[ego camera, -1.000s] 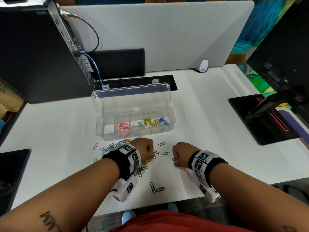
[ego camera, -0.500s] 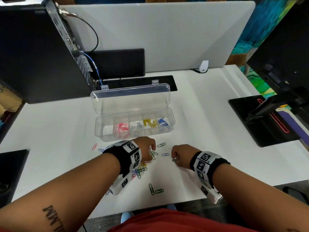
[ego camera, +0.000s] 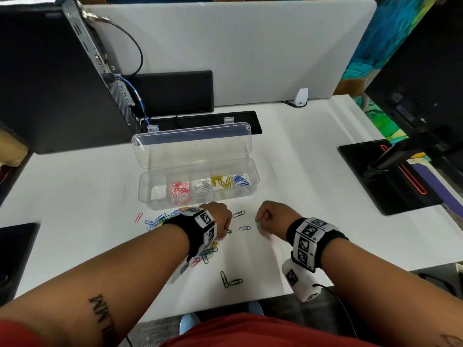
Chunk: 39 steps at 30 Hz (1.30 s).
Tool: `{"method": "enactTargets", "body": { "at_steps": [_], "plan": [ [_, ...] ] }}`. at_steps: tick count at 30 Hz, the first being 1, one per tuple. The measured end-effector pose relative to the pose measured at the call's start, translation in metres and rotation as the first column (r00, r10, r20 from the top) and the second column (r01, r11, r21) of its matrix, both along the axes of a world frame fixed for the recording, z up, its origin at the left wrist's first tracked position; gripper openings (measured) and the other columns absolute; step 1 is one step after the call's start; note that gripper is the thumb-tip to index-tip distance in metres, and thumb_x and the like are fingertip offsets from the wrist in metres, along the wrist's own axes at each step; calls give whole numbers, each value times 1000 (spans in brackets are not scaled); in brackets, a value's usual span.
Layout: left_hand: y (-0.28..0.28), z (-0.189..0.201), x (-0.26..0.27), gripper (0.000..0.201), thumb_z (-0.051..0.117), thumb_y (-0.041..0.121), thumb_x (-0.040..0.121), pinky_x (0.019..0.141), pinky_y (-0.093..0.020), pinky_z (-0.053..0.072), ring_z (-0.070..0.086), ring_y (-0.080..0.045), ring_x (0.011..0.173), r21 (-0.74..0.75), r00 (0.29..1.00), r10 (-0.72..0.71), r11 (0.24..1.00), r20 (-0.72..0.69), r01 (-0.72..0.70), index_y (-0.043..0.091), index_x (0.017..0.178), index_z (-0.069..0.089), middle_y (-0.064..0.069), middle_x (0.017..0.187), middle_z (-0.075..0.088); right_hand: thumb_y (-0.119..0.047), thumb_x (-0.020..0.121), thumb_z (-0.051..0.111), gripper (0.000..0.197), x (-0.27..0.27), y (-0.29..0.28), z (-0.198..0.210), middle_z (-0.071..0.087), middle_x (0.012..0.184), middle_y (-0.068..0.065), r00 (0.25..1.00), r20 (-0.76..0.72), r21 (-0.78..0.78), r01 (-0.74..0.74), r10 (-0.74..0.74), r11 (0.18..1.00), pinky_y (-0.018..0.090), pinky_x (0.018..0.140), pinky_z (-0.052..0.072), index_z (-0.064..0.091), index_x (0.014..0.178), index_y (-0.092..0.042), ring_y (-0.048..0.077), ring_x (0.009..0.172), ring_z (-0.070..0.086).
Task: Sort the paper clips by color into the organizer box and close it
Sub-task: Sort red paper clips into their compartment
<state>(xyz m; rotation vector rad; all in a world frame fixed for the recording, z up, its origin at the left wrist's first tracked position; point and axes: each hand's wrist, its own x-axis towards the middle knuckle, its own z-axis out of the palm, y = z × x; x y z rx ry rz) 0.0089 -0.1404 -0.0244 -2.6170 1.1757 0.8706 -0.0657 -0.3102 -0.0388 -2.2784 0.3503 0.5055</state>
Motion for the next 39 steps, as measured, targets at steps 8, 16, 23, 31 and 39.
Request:
{"method": "enactTargets", "body": {
  "at_steps": [8, 16, 23, 31, 39],
  "plan": [
    [6, 3, -4, 34, 61, 14, 82, 63, -21, 38, 58, -22, 88, -44, 998, 48, 998, -48, -50, 24, 58, 38, 11, 64, 37, 9, 86, 43, 28, 10, 2, 8, 60, 78, 17, 949, -147, 350, 314, -279, 883, 33, 70, 54, 57, 73, -11, 24, 64, 56],
    [27, 5, 1, 17, 56, 12, 84, 64, -21, 34, 47, -13, 80, -289, 965, 237, 921, -109, -259, 23, 76, 47, 8, 82, 52, 5, 90, 39, 26, 27, 16, 20, 53, 73, 10, 938, -236, 405, 334, -255, 851, 23, 51, 40, 51, 73, -10, 18, 60, 48],
    [50, 19, 11, 25, 49, 12, 90, 66, -15, 42, 51, -9, 78, -342, 783, 533, 706, -321, -621, 16, 106, 69, 6, 85, 56, -18, 82, 63, 13, 42, 31, 12, 48, 74, -9, 991, -56, -171, -127, 119, 977, 19, 59, 34, 59, 94, -23, 14, 78, 49],
    [65, 19, 11, 25, 45, -1, 86, 35, -12, 26, 37, -9, 33, -112, 508, 662, 545, -551, -831, 9, 64, 47, -8, 65, 44, -21, 83, 61, 22, 50, 40, 5, 59, 114, 4, 952, -116, -347, -306, 284, 886, 23, 85, 42, 64, 104, -15, 21, 105, 57],
    [56, 9, 2, 22, 65, 42, 80, 69, -24, 41, 51, -15, 86, -158, 839, 500, 830, -214, -535, 27, 77, 50, 6, 89, 55, -18, 83, 58, 10, 49, 43, 9, 65, 108, 8, 940, -182, -332, -336, 290, 881, 24, 75, 43, 53, 74, -17, 22, 102, 59]
  ]
}}
